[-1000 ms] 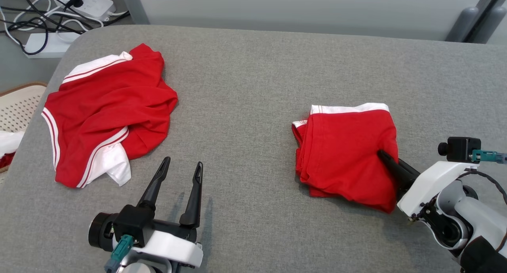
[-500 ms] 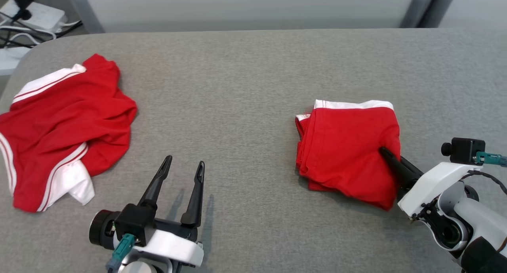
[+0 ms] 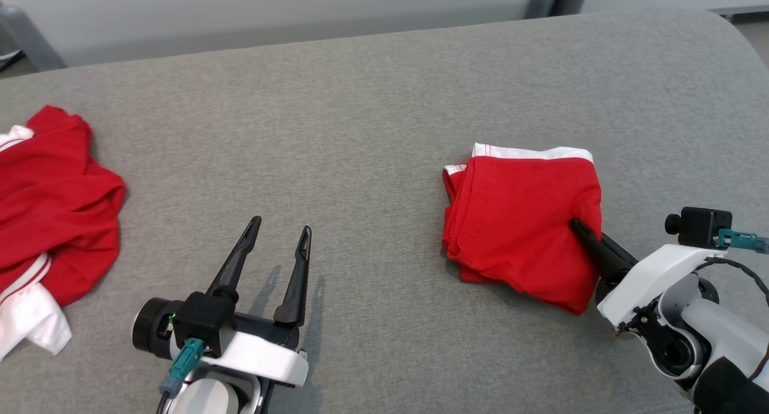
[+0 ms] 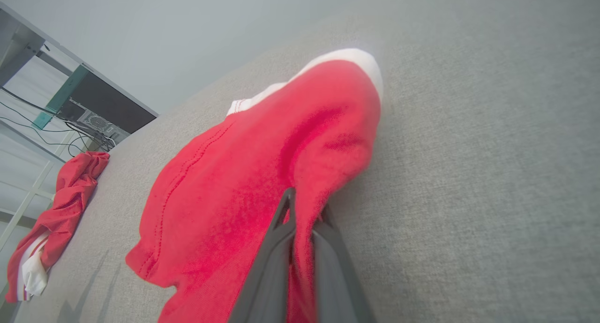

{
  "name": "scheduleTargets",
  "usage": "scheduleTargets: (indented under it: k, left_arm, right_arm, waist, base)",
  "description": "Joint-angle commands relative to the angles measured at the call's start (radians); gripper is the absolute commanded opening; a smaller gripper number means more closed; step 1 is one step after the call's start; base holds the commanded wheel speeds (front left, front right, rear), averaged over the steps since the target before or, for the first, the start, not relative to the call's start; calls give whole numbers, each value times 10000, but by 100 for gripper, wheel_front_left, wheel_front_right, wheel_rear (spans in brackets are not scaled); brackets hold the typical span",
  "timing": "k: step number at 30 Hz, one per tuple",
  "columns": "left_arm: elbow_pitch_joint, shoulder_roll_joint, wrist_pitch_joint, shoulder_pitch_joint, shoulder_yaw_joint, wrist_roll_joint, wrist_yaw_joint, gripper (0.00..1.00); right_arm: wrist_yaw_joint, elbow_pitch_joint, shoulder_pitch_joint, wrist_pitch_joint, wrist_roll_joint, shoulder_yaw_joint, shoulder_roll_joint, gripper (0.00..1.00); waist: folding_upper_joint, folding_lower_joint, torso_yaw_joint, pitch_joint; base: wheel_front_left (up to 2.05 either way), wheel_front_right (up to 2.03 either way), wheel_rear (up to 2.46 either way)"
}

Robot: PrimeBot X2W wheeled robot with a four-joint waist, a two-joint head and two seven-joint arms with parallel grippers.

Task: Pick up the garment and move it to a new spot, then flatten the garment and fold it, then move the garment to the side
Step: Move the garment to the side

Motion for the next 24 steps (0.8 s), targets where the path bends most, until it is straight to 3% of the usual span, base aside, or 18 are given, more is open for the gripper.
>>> scheduleTargets:
  k: [1, 17, 24]
  left_arm:
    - [-266, 29, -59, -474, 369, 138, -84, 100]
    - [-229, 32, -59, -652, 556, 477, -338, 100]
    - [-200, 31, -59, -748, 572, 469, -368, 100]
  right_arm:
    - [44, -171, -81, -213, 122, 77, -100, 0]
    - [44, -195, -249, -358, 119, 446, 286, 0]
    - [44, -157, -289, -376, 209, 583, 305, 0]
  waist:
    - [0, 0, -286, 88]
    - [0, 0, -1721, 384]
    - [0, 0, -1999, 363]
  base:
    - [0, 0, 0]
    - [0, 0, 0]
    - [0, 0, 0]
